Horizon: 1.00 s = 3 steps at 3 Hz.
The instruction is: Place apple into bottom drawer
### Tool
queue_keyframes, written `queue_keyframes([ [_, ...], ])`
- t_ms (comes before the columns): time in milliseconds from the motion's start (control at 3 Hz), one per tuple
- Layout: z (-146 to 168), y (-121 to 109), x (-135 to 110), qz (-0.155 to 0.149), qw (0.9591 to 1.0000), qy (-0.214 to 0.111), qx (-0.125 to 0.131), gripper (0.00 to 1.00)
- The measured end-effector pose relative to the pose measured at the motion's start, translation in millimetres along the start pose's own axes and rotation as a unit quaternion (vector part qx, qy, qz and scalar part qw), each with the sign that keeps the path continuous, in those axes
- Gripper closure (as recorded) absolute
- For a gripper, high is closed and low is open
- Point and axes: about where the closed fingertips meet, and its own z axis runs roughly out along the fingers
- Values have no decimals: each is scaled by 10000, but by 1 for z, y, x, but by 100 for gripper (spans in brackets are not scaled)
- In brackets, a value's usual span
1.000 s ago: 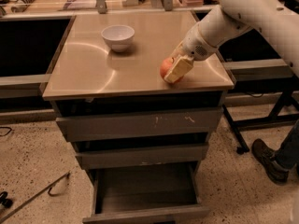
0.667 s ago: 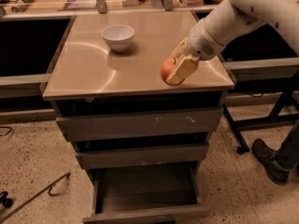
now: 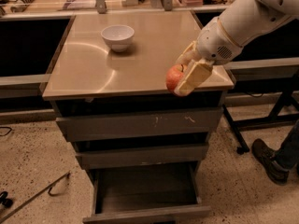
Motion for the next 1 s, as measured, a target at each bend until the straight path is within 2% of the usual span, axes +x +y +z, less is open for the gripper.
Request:
queue_keyframes([
  [333, 7, 8, 7, 42, 10000, 21, -36, 100],
  [667, 28, 44, 29, 110, 9999, -71, -7, 100],
  [1000, 67, 82, 79, 320, 9990, -289, 63, 100],
])
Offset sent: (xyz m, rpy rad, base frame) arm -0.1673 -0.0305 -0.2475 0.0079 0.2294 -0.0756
